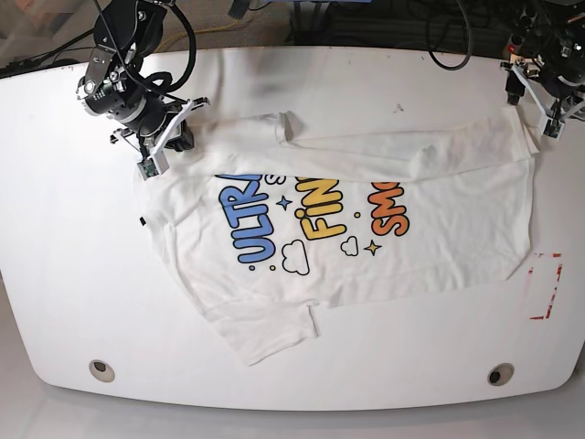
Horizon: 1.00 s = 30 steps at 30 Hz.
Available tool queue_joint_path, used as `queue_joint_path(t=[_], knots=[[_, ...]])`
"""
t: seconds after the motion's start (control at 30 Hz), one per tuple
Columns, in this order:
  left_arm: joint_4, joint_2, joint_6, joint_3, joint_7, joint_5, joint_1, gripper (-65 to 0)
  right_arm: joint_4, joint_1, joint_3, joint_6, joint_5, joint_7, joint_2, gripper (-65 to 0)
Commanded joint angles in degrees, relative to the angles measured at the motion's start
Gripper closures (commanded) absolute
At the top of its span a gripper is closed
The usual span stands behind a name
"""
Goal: Fold the T-shirt properly
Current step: 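Pull the held edge away from the right gripper with the left gripper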
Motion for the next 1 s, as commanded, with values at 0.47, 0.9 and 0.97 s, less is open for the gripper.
queue_joint_path(t=[0.47,0.9,0.97], knots=[[-13.88,0.13,0.34,-11.44,9.75,-16.34,-5.28,-45.8,0.96,0.55,0.13,0.16,0.69,0.92,0.35,0.0],[-23.99,0.04,0.34,-7.22,9.75,-25.57,-5.28,-45.8,0.96,0.46,0.13,0.16,0.69,0.92,0.35,0.0],[-24.6,0.04,0.34,-6.08,9.75,-26.71,-5.28,-45.8,0.96,0.37,0.13,0.16,0.69,0.92,0.35,0.0]])
